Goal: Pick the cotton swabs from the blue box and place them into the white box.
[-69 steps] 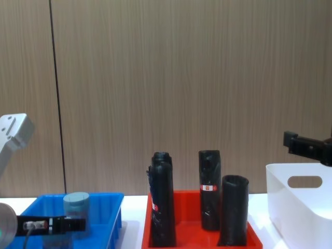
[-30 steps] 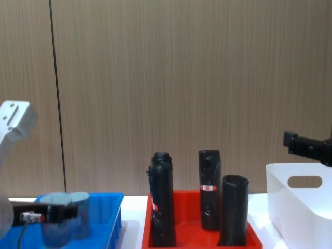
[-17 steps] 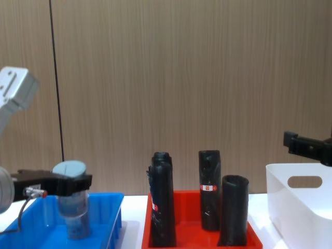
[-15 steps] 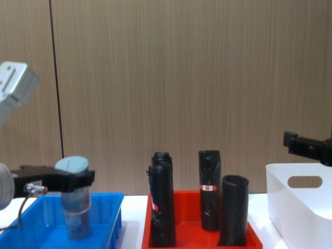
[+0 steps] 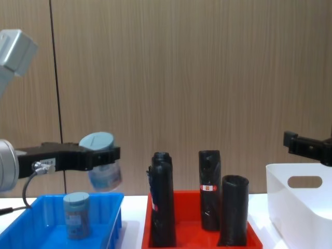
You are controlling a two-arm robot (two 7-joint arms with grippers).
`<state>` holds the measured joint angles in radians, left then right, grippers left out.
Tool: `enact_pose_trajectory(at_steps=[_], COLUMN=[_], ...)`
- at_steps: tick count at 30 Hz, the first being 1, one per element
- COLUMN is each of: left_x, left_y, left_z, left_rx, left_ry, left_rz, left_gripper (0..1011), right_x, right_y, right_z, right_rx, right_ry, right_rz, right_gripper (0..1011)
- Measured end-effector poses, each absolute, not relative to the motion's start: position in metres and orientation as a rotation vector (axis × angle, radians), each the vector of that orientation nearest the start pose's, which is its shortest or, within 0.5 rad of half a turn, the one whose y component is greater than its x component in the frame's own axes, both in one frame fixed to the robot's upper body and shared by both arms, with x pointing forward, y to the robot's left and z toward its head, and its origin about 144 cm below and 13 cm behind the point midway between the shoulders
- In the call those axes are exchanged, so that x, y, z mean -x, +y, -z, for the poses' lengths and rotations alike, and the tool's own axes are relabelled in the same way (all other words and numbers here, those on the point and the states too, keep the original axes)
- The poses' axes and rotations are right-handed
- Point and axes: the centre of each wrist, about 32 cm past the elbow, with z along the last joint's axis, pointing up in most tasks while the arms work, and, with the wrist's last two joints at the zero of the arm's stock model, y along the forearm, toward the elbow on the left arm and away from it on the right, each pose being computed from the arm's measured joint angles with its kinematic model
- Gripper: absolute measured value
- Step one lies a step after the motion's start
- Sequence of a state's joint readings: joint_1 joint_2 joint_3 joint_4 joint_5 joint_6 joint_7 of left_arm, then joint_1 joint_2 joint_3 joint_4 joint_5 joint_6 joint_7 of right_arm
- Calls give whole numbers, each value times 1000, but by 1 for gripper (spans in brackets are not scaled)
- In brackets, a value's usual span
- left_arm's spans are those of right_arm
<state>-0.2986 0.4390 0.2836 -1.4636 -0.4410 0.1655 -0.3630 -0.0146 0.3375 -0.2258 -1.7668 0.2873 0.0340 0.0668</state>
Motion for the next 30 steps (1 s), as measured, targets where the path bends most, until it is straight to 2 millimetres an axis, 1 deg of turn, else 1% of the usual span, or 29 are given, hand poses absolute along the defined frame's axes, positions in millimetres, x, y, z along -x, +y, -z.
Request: enact_pose_trajectory(at_steps=[12, 30], left_x=[-534, -544], left_y=[288, 285], left_z=[-1215, -1216], left_rx=[-41, 14], left_ry=[37, 61], left_rz=[-813, -530], left_gripper=[678, 678], right_x=[-443, -443], right_y=[-237, -237], right_z=[-1189, -1189], right_rx=[-26, -26], right_ry=[-75, -75], right_rz=[1230, 1230], right_gripper=[1002, 1002])
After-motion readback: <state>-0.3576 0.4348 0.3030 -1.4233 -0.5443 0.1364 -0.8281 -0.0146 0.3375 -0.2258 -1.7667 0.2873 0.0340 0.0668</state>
